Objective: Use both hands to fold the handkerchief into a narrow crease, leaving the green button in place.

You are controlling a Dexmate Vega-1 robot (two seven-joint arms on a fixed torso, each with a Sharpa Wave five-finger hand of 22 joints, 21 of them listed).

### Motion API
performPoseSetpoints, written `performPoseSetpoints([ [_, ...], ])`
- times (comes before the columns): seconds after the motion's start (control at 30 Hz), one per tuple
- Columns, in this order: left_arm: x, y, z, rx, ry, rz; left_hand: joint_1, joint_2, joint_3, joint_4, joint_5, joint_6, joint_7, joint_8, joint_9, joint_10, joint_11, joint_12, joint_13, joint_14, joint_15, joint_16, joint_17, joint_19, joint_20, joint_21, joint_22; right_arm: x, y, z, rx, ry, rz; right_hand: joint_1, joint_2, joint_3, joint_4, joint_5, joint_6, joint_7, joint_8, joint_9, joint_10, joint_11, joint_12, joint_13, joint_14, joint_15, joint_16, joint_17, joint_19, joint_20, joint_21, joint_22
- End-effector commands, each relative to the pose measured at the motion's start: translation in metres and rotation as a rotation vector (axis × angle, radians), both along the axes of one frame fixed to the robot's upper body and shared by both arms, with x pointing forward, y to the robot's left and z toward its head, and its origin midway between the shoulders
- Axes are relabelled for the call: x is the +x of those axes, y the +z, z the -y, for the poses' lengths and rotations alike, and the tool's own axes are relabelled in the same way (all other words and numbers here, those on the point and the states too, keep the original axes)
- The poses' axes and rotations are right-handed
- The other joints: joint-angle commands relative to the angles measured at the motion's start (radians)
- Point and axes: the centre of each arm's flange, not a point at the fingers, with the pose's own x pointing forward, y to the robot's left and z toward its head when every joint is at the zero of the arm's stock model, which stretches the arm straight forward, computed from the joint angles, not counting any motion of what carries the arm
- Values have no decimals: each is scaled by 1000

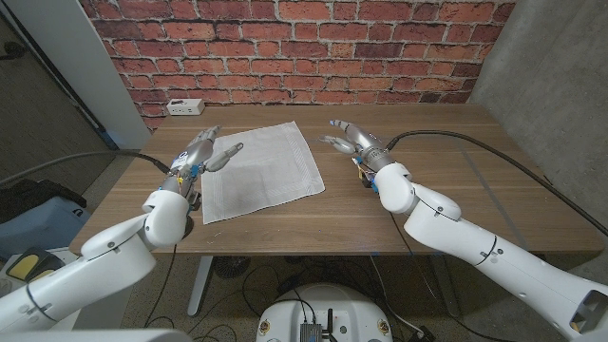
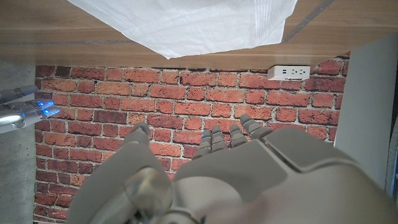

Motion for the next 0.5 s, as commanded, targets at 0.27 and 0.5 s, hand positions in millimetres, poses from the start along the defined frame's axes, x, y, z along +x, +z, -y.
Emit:
performPoseSetpoints([
  [0.27,-22,-19,-2,29,93,2,41,-14,4,-40,-8,44,-31,12,4,32,-25,10,3,31,-19,6,3,19,-32,0,0,-12,-7,-24,-104,-14,-6,21,-3,6,-9,-5,9,-4,4,2,9,-7,-1,3,11,-5,3,3,7,2,1,1],
  [0.5,-26,-27,-3,36,115,-13,50,-19,4,-50,-8,61,-38,14,4,42,-29,11,2,43,-25,7,3,24,-34,-2,0,-14,-10,-32,-137,-13,-15,28,-5,7,-11,-5,10,-5,3,2,10,-7,-2,3,13,-5,2,3,8,3,1,1],
])
